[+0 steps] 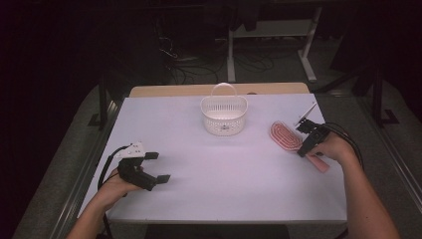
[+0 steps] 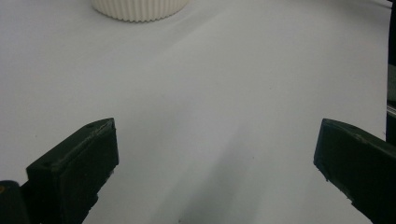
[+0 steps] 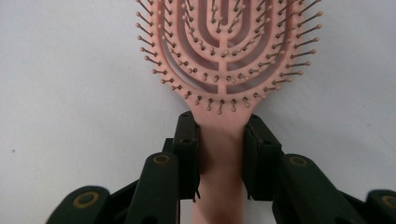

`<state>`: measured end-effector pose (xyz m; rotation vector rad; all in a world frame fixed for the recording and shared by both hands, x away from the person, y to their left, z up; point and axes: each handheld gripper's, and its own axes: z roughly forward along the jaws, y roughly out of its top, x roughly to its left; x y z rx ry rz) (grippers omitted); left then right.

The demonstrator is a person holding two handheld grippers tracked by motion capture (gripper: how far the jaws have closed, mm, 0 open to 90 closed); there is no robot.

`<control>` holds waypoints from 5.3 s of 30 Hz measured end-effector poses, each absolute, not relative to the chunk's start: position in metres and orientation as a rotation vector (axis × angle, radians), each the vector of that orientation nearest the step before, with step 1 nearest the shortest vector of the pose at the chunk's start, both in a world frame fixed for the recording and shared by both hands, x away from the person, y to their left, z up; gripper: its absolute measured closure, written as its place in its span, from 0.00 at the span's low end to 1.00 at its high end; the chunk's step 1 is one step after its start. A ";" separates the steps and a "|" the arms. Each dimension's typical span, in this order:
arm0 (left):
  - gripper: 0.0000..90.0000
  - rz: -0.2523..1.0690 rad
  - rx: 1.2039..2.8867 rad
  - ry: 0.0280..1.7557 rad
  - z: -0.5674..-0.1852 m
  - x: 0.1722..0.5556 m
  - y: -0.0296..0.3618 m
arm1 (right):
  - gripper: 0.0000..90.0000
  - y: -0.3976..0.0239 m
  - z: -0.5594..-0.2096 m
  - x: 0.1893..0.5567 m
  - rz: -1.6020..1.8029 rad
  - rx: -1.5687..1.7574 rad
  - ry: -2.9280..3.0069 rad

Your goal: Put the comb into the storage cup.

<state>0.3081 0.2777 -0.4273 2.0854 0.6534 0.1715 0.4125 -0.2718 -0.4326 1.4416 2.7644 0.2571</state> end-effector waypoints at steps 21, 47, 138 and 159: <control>0.00 0.174 2.083 0.655 -0.427 0.308 0.278 | 0.77 -0.283 -0.405 0.404 0.672 1.484 2.612; 0.00 0.173 2.083 0.656 -0.427 0.308 0.279 | 0.77 -0.265 -0.376 0.403 1.141 1.334 2.455; 0.00 0.163 2.058 0.645 -0.424 0.308 0.284 | 0.76 -0.082 -0.345 0.503 1.368 0.798 2.418; 0.00 0.163 2.060 0.641 -0.425 0.308 0.284 | 0.76 -0.063 -0.373 0.507 1.214 0.763 2.567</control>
